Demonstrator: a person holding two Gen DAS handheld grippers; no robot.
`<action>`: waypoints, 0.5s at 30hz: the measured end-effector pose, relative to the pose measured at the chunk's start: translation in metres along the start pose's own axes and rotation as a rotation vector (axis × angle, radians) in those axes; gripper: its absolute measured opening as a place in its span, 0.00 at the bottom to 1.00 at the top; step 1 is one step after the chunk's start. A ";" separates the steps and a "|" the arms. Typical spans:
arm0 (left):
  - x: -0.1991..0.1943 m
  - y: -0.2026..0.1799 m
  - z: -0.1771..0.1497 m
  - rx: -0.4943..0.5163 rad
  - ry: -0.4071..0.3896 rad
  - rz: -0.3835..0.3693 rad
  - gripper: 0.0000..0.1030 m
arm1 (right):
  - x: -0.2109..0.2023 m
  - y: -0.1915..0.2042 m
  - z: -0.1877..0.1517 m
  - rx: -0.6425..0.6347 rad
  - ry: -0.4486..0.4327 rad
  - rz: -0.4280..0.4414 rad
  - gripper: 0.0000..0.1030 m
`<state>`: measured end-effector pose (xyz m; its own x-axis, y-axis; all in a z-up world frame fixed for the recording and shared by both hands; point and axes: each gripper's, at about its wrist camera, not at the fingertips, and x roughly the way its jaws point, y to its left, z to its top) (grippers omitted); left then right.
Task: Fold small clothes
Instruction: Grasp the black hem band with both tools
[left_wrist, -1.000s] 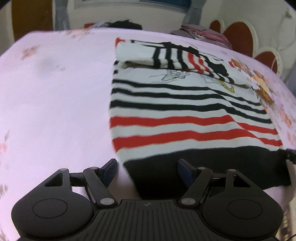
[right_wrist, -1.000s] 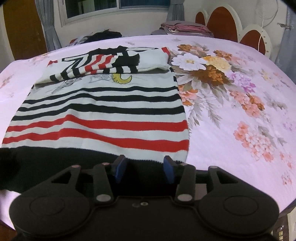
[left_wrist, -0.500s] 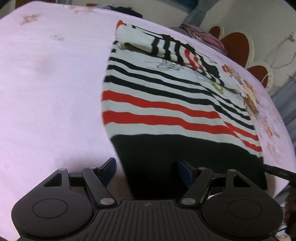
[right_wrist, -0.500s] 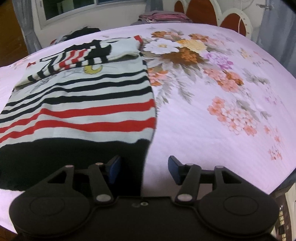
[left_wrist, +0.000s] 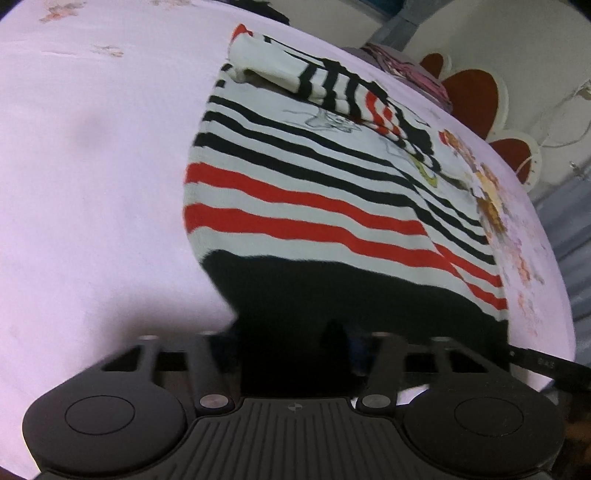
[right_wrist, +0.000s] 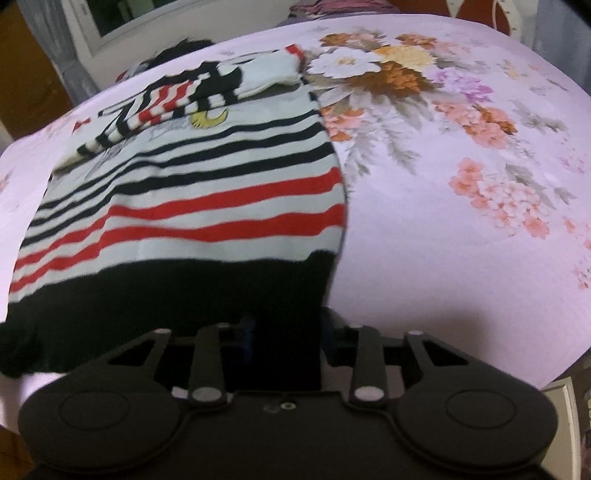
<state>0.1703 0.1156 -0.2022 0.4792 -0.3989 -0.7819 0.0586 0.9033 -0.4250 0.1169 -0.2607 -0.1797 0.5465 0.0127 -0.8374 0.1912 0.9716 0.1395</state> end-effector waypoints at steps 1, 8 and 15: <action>0.001 0.003 0.001 -0.009 -0.001 0.002 0.21 | 0.000 0.000 0.001 0.008 0.002 0.008 0.16; -0.003 0.008 0.010 -0.017 -0.015 -0.028 0.11 | -0.010 0.008 0.010 -0.009 -0.026 0.087 0.09; -0.024 -0.003 0.046 0.006 -0.150 -0.070 0.08 | -0.035 0.015 0.045 -0.022 -0.157 0.153 0.09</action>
<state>0.1992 0.1294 -0.1610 0.5994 -0.4329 -0.6733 0.1010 0.8753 -0.4729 0.1377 -0.2571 -0.1247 0.6885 0.1248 -0.7144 0.0795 0.9662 0.2453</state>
